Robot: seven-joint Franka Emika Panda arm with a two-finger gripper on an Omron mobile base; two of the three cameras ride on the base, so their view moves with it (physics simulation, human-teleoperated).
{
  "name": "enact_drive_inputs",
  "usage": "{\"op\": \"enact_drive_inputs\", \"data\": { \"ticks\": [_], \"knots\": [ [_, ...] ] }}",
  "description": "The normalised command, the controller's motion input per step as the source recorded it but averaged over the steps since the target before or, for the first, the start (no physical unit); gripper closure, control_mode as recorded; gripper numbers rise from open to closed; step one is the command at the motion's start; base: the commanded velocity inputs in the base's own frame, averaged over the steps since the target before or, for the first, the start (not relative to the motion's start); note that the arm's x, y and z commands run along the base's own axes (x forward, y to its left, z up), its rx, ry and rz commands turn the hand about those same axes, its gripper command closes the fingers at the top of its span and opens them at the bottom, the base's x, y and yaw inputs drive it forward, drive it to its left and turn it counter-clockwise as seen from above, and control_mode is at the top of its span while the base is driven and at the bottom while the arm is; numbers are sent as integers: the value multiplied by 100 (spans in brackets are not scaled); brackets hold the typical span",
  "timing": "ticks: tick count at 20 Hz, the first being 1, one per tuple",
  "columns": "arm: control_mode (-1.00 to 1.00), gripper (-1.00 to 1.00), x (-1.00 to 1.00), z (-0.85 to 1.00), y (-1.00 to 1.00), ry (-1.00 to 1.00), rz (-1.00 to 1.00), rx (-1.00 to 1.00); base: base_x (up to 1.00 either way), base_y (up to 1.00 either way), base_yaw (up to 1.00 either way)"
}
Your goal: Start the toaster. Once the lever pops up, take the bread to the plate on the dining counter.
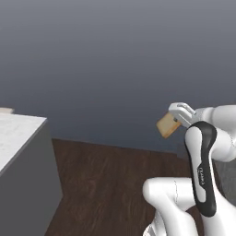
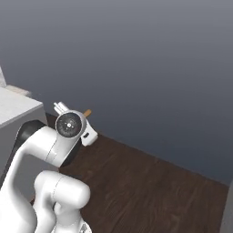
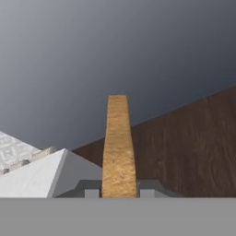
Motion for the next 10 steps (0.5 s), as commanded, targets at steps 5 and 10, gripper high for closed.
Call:
{"op": "enact_drive_inputs", "data": {
  "ticks": [5, 10],
  "knots": [
    [100, 100, 0, 0, 0, 0, 0, 0, 100, 0, 16],
    [100, 100, 0, 0, 0, 0, 0, 0, 100, 0, 27]
  ]
}}
